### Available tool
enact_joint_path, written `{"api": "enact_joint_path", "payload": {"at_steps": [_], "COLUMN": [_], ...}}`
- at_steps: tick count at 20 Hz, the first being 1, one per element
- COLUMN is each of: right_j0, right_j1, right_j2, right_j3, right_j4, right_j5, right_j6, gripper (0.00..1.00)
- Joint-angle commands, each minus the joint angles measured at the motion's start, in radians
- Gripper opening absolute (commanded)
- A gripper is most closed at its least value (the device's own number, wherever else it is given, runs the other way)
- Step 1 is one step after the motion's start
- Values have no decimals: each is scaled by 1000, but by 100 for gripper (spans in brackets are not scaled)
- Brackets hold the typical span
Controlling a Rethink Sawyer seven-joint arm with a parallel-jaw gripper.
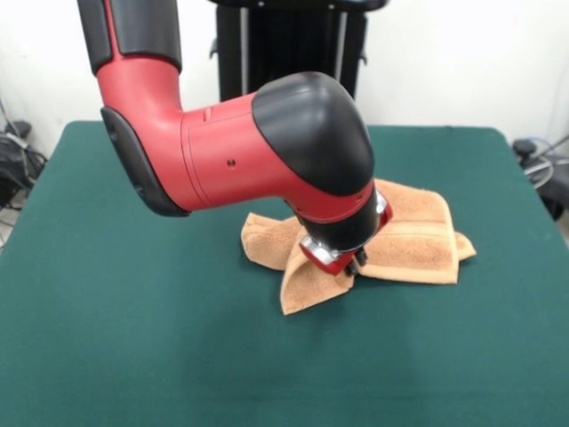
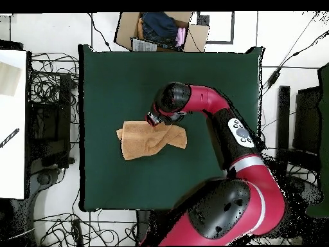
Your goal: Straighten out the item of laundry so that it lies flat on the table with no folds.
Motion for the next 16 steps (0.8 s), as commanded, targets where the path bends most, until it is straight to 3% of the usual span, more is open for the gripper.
{"api": "enact_joint_path", "payload": {"at_steps": [1, 16], "right_j0": [9, 10], "right_j1": [-42, -79], "right_j2": [-56, -56], "right_j3": [46, 57], "right_j4": [-29, -28], "right_j5": [-29, -64], "right_j6": [53, 83], "gripper": [0, 0]}}
